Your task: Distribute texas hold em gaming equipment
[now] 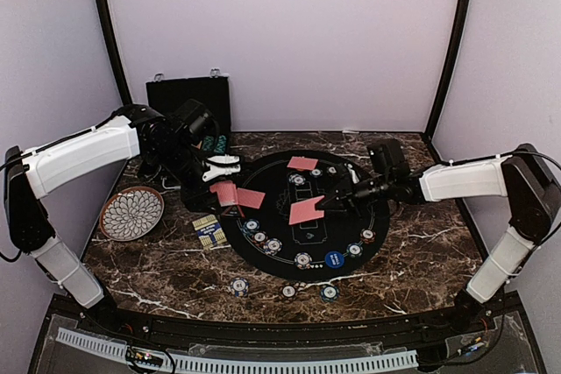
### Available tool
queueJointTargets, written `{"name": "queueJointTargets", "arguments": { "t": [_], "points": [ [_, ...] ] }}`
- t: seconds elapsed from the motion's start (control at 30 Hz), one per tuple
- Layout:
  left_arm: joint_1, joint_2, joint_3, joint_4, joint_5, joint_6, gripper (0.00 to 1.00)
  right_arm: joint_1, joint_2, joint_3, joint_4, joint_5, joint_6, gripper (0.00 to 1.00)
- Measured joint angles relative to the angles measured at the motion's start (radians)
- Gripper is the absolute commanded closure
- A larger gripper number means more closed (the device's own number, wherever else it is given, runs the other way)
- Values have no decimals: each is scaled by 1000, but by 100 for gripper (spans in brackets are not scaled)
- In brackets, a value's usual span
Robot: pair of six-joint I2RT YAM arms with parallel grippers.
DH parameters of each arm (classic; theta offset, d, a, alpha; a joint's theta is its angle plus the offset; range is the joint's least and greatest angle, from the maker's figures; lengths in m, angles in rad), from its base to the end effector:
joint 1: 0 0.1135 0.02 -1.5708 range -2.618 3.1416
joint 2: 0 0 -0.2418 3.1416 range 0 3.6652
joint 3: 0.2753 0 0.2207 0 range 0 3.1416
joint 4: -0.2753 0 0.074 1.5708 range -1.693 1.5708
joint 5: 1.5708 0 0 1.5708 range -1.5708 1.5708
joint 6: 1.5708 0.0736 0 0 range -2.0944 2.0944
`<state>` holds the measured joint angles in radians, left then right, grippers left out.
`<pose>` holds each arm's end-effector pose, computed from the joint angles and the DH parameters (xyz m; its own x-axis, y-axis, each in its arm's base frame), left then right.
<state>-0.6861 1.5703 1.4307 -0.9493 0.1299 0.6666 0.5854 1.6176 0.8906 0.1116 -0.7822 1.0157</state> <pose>0.2312 -0.2017 0.2549 -0.1217 0.8921 -0.4352 0.9541 0.2260 0.1964 0.2488 0.2272 0.1858 -0.9944 0.0641 -0.0845 -0.0505 0.4151 0.9084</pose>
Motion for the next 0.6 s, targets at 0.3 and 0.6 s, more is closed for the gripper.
{"name": "queueJointTargets", "arguments": {
  "t": [0.3, 0.6],
  "points": [
    [0, 0, 3, -18, 2, 0, 91, -45, 3, -14, -259, 77, -222, 100],
    [0, 0, 3, -26, 6, 0, 91, -55, 33, 13, -443, 194, -377, 100]
  ]
}}
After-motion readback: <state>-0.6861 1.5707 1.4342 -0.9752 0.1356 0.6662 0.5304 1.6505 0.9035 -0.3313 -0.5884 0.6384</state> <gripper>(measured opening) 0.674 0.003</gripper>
